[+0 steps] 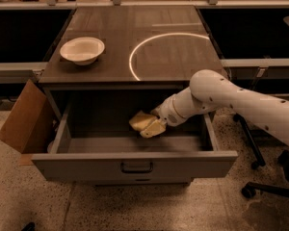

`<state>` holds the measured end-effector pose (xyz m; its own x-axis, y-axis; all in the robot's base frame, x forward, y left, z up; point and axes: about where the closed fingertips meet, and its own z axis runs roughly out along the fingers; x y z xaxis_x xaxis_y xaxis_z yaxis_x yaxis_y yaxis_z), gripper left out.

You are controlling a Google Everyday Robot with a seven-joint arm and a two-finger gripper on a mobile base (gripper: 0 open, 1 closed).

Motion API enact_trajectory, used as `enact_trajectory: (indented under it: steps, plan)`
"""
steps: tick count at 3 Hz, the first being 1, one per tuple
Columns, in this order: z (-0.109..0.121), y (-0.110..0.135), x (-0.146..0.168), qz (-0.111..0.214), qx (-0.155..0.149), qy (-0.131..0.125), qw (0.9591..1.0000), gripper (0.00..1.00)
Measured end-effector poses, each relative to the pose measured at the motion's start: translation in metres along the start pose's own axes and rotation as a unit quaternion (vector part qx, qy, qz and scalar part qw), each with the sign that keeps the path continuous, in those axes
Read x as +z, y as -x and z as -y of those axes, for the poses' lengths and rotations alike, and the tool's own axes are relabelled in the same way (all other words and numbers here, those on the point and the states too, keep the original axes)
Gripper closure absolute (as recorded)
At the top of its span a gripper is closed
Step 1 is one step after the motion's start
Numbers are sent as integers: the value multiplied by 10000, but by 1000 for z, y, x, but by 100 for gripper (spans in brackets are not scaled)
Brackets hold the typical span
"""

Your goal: Place sponge into top drawer

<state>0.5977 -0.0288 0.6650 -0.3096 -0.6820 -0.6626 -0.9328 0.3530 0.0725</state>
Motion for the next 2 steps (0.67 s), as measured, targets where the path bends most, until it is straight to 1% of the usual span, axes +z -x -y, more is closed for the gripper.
enact_trajectory:
  steps: [1, 2]
  plan:
    - [2, -3, -6, 25, 37, -59, 10000, 0]
    - [-1, -8, -40, 194, 95, -334, 9992, 0]
